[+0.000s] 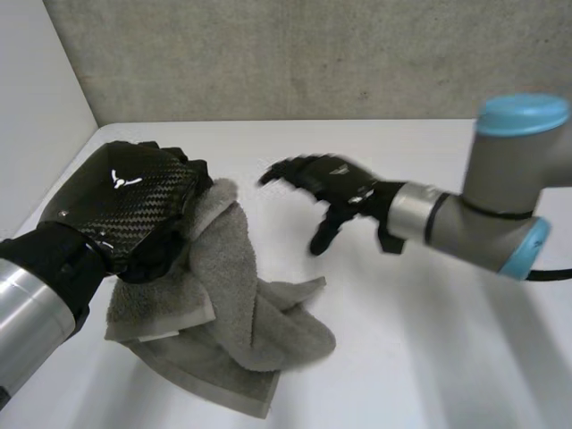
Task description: Fold the towel.
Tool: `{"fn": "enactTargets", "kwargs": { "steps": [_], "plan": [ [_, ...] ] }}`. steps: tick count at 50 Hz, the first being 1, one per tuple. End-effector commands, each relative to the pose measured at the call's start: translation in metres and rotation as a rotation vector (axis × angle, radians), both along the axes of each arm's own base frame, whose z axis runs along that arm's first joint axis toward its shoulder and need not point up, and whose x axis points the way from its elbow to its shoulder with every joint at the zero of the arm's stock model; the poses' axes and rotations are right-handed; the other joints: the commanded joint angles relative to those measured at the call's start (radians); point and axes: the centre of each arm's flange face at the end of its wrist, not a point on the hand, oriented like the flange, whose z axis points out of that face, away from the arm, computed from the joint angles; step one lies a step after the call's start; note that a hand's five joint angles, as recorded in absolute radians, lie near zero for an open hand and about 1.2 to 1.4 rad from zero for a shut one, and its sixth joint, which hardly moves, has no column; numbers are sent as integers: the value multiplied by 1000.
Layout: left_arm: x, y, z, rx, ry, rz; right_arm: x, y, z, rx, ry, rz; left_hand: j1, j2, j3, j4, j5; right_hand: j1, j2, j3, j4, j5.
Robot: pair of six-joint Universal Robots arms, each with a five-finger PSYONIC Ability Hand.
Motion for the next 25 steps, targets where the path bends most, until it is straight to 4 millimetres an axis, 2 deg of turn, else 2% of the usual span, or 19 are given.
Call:
{"fn": "enactTargets", "kwargs": {
  "steps": [1,6,11,19,25],
  "plan": [
    [-2,0,-12,41,-14,-39,-38,-19,11,33,75,-185,273,189,182,179,238,-28,-6,-6,-11,-31],
    [-2,1,-13,46,-14,-38,-48,-7,-3,100,171,-168,273,189,182,179,238,-2,20,20,15,-4],
    [-2,1,-12,45,-11,-40,-52,17,-29,154,297,-99,273,189,182,179,238,19,40,41,35,16],
    [-2,1,-10,38,-5,-39,-50,37,-51,235,330,-64,273,189,182,179,238,69,90,91,85,66],
    [-2,0,-9,36,-4,-38,-50,41,-62,220,323,-63,273,189,182,179,238,98,120,120,115,95]
  ]
}}
